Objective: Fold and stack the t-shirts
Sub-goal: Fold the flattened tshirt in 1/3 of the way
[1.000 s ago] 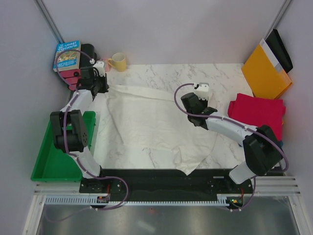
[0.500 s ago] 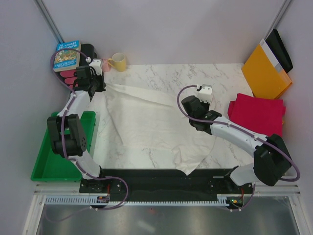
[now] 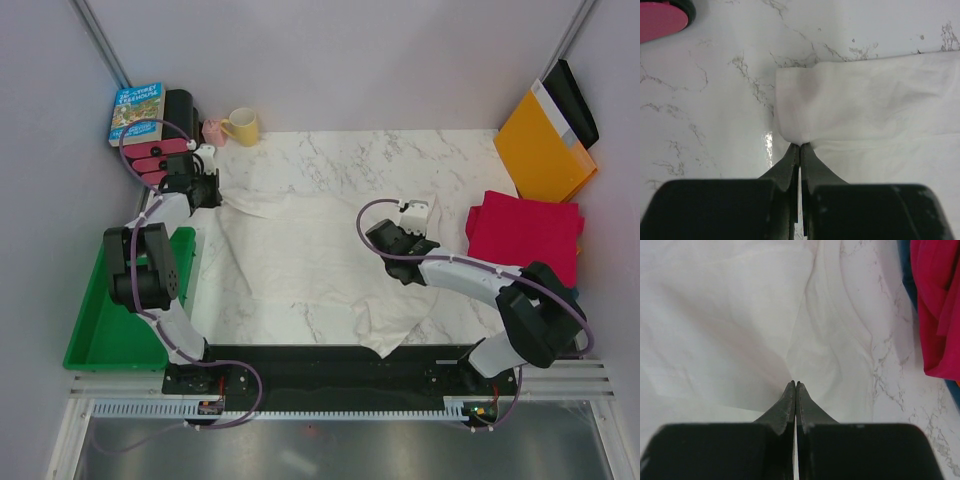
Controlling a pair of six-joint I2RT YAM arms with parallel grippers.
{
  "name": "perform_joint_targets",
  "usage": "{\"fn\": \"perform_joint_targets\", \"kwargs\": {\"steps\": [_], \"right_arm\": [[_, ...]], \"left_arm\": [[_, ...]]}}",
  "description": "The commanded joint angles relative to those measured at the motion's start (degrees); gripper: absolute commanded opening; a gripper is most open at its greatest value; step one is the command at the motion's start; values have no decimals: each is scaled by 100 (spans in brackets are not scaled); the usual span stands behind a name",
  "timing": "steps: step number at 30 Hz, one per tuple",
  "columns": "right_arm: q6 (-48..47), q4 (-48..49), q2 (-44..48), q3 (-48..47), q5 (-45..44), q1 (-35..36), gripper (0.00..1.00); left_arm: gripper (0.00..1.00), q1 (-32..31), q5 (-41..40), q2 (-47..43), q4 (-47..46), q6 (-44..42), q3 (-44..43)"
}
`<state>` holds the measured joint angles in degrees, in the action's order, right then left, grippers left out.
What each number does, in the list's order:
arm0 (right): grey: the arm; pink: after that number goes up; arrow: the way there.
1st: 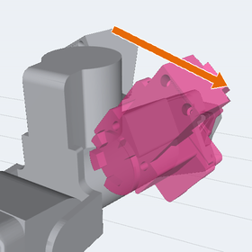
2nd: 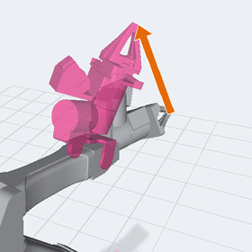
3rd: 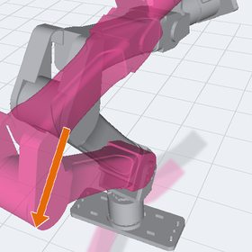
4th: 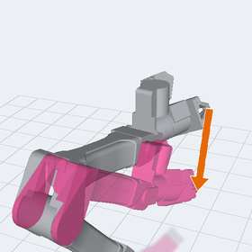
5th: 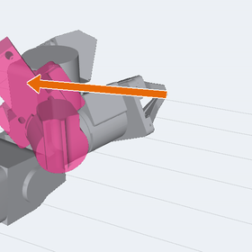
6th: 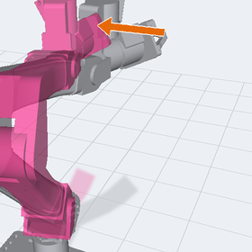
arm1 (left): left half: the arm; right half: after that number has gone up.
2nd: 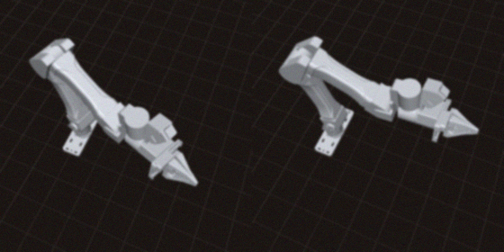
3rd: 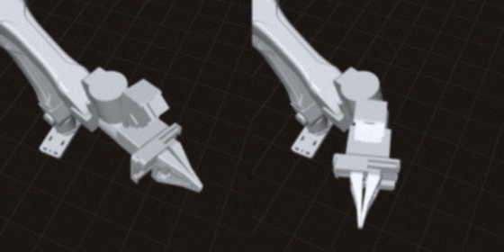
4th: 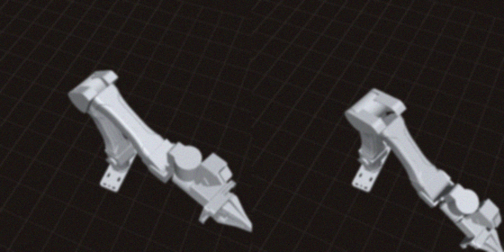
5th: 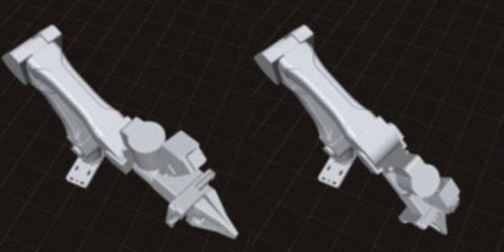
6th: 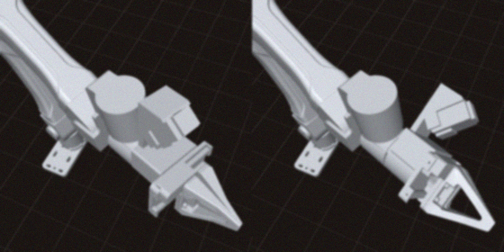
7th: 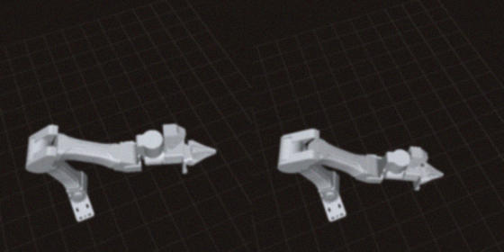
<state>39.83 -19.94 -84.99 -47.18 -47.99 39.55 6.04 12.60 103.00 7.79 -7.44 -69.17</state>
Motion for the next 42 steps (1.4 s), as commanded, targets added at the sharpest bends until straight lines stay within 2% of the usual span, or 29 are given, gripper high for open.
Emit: {"fn": "perform_joint_targets", "kwargs": {"steps": [1, 10, 12, 13, 14, 15, 16, 18, 19, 20, 21, 25, 28, 30, 31, 32, 33, 34, 37, 42], "right_arm": [[253, 17, -245, -2, 140, 26, 0], [411, 26, -650, -124, 352, 44, 0], [402, -18, -633, -204, 299, 35, 2], [402, -53, -633, -335, 238, 35, 8], [341, -106, -633, -405, 202, 35, 23], [289, -106, -615, -485, 167, 35, 28], [227, -106, -563, -668, 62, 35, 32], [-115, -124, -510, -932, -79, 44, 50], [-264, -150, -518, -1282, -166, 27, 56], [-640, -185, -545, -1485, -254, 18, 66], [-783, -203, -571, -1687, -307, 0, 69], [-1223, -212, -1026, -2531, -133, -237, 72], [-1206, -229, -1553, -2743, 359, -736, 72], [-1171, -220, -1827, -2814, 596, -948, 58], [-1101, -159, -2089, -2875, 641, -1045, 45], [-1109, -72, -2214, -2902, 694, -1246, 10], [-1109, -10, -2345, -2937, 781, -1344, 0], [-1136, 34, -2660, -3103, 956, -1501, 0], [-1171, 34, -3223, -3507, 1011, -1617, 0], [-1066, 17, -3700, -3877, 1116, -1705, 0]], "left_arm": [[2, 28, 181, 44, 55, -372, -27], [2, 28, 129, 422, 337, -504, -255], [11, 28, 103, 423, 346, -504, -317], [24, 28, 76, 423, 355, -478, -352], [33, 28, 85, 405, 355, -460, -422], [41, 28, 85, 379, 355, -442, -440], [56, 28, 119, 309, 355, -434, -475], [64, 37, 129, 230, 372, -355, -606], [74, 29, 120, 134, 372, -276, -659], [77, 28, 129, 89, 390, -232, -781], [78, 28, 146, 62, 407, -188, -861], [78, 28, 375, 132, 635, 84, -1405], [76, 2, 366, 430, 741, 181, -1669], [75, -15, 270, 659, 794, 234, -1766], [72, -7, 287, 747, 811, 226, -1837], [70, -33, 296, 817, 812, 226, -1863], [68, -42, 304, 975, 812, 226, -1898], [60, -59, 331, 1037, 829, 208, -1960], [49, -191, 313, 1301, 890, 182, -2074], [47, -393, 366, 1574, 934, 147, -2171]]}}
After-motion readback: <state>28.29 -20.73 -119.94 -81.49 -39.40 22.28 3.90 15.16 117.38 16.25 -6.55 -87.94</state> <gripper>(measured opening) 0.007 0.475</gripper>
